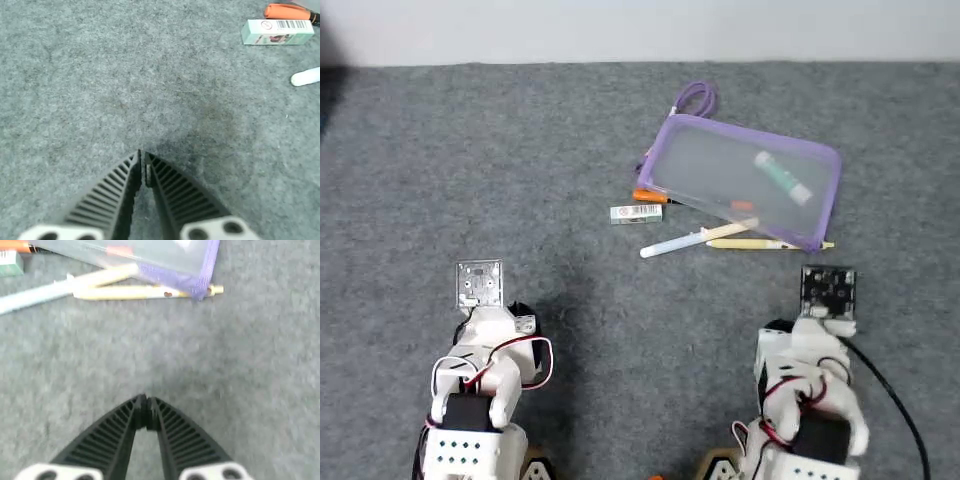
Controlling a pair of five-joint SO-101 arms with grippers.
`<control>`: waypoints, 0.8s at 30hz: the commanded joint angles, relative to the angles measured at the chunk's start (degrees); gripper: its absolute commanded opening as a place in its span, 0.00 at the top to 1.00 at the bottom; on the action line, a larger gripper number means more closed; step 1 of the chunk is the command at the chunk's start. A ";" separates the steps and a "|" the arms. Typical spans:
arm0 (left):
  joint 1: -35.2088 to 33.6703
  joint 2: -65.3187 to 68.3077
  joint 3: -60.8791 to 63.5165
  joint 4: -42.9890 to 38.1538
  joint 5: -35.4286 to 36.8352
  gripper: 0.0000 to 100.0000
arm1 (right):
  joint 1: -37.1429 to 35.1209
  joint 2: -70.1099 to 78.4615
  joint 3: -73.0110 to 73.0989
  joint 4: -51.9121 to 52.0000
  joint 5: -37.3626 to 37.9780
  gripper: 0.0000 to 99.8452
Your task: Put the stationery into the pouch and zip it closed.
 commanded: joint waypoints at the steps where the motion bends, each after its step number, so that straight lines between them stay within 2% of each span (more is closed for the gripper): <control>1: -0.35 -0.70 -0.40 -0.97 0.44 0.99 | 0.75 15.08 -11.34 -4.44 0.79 0.99; 5: -0.35 -0.70 -0.40 -0.97 0.44 0.99 | 0.75 35.56 -24.53 -7.78 0.88 0.99; 9: -0.35 -0.70 -0.40 -0.97 0.44 0.99 | 0.84 53.14 -35.96 -8.04 4.22 0.99; 19: -0.35 -0.70 -0.40 -0.97 0.44 0.99 | 2.42 82.24 -57.85 -8.66 5.10 0.98; 21: -0.35 -0.70 -0.40 -0.97 0.44 0.99 | 2.33 86.90 -62.33 -8.40 4.92 0.92; 24: -0.35 -0.70 -0.40 -0.97 0.44 0.99 | 2.51 93.05 -68.48 -8.31 4.84 0.77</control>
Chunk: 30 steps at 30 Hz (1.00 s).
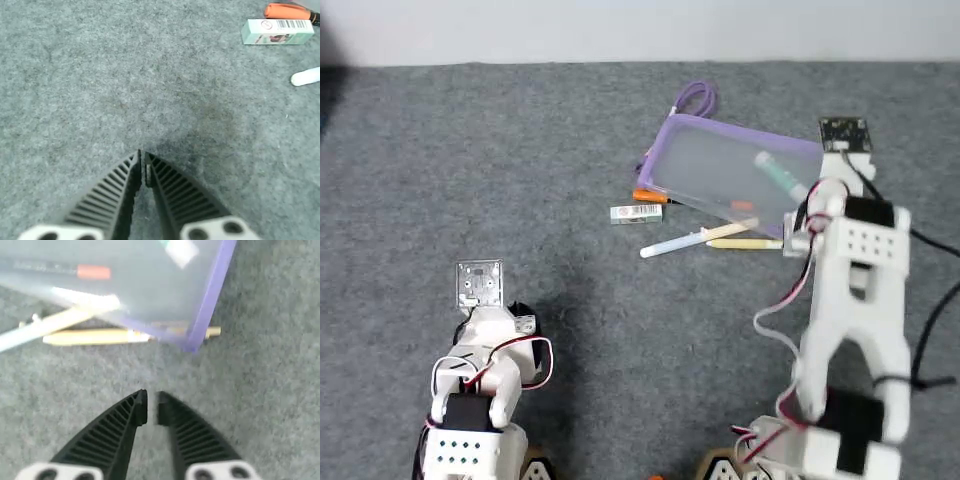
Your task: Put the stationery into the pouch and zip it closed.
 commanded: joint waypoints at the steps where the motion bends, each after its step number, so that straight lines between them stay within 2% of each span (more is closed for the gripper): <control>1: -0.35 -0.70 -0.40 -0.97 0.44 0.99 | 0.75 5.32 -9.14 -0.48 0.44 0.73; 3: -0.35 -0.70 -0.40 -0.97 0.44 0.99 | 1.36 8.57 -12.57 -0.92 -0.70 0.69; 9: -0.35 -0.70 -0.40 -0.97 0.44 0.99 | 2.51 18.15 -22.77 -0.66 -1.85 0.69; 19: -0.35 -0.70 -0.40 -0.97 0.44 0.99 | 0.22 37.23 -35.16 -0.04 -1.93 0.70; 21: -0.35 -0.70 -0.40 -0.97 0.44 0.99 | -1.10 37.93 -35.43 2.24 -1.67 0.76; 25: -0.35 -0.70 -0.40 -0.97 0.44 0.99 | -3.82 37.85 -35.43 6.46 -1.49 0.97; 26: -0.35 -0.70 -0.40 -0.97 0.44 0.99 | -4.26 37.85 -35.43 7.25 -1.49 1.00; 28: -0.35 -0.70 -0.40 -0.97 0.44 0.99 | -4.88 37.85 -35.60 10.33 -1.49 0.97; 30: -0.35 -0.70 -0.40 -0.97 0.44 0.99 | -5.67 37.67 -35.69 12.70 -1.32 0.99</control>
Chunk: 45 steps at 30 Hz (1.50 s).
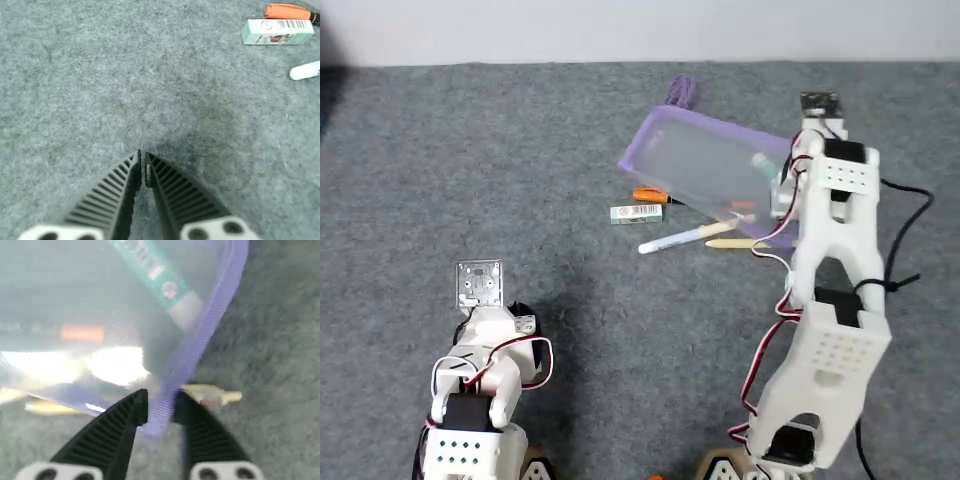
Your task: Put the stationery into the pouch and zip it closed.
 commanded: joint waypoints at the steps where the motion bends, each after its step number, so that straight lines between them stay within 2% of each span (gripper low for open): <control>1: -0.35 -0.70 -0.40 -0.97 0.44 0.99 | -2.42 -0.40 -0.09 5.23 0.97 0.99; 7: -0.35 -0.70 -0.40 -0.97 0.44 0.99 | -5.23 -6.64 -0.09 17.63 9.05 0.99; 13: -0.35 -0.70 -0.40 -0.97 0.44 0.99 | -8.31 -14.11 0.09 26.51 10.81 0.99; 21: -0.35 -0.70 -0.40 -0.97 0.44 0.99 | -15.96 -24.13 9.67 27.12 10.90 0.99; 26: -0.35 -0.70 -0.40 -0.97 0.44 0.99 | -11.38 -27.03 9.76 17.98 10.90 0.96; 31: -0.35 -0.70 -0.40 -0.97 0.44 0.99 | -4.00 -24.04 9.76 2.07 10.90 0.76; 33: -0.35 -0.70 -0.40 -0.97 0.44 0.99 | -1.98 -22.37 9.76 -4.09 10.90 0.72; 38: -0.35 -0.70 -0.40 -0.97 0.44 0.99 | 0.40 -17.89 9.76 -17.01 10.90 0.71; 45: -0.35 -0.70 -0.40 -0.97 0.44 0.99 | 0.48 -9.63 9.76 -29.32 10.90 0.71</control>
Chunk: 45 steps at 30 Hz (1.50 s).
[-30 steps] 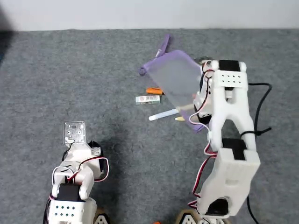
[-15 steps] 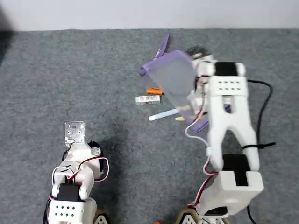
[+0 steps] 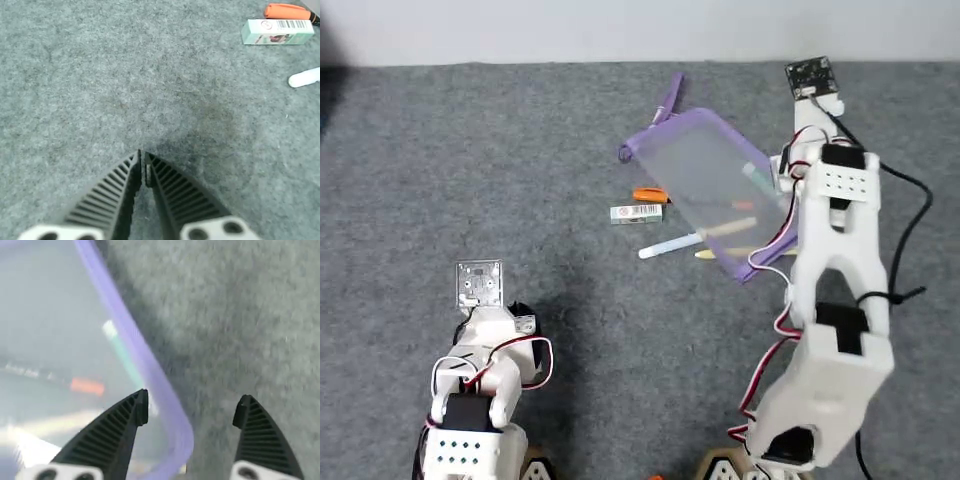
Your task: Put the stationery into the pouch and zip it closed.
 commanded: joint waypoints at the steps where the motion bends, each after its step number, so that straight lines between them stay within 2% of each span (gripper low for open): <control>1: -0.26 -0.70 -0.40 -0.97 0.44 0.99 | 0.66 1.63 -0.35 -5.58 0.70 0.71; 5: -0.26 -0.70 -0.40 -0.97 0.44 0.99 | 1.80 6.11 -2.55 -6.29 0.79 0.71; 9: -0.26 -0.70 -0.40 -0.97 0.44 0.99 | 3.38 11.47 -8.70 -2.33 2.99 0.78; 14: -0.26 -0.70 -0.40 -0.97 0.44 0.99 | 0.57 15.25 -16.88 14.29 11.43 0.87; 20: -0.26 -0.70 -0.40 -0.97 0.44 0.99 | -4.79 14.29 -22.42 33.80 12.40 0.91; 27: -0.26 -0.70 -0.40 -0.97 0.44 0.99 | -9.19 12.70 -24.09 51.74 12.48 0.94; 37: -0.26 -0.70 -0.40 -0.97 0.44 0.99 | -11.47 0.13 -18.99 51.03 15.12 0.94; 40: -0.26 -0.70 -0.40 -0.97 0.44 0.99 | -14.20 -2.95 -18.99 45.49 15.21 0.94; 45: -0.26 -0.70 -0.40 -0.97 0.44 0.99 | -17.54 -1.98 -18.90 30.11 13.80 0.94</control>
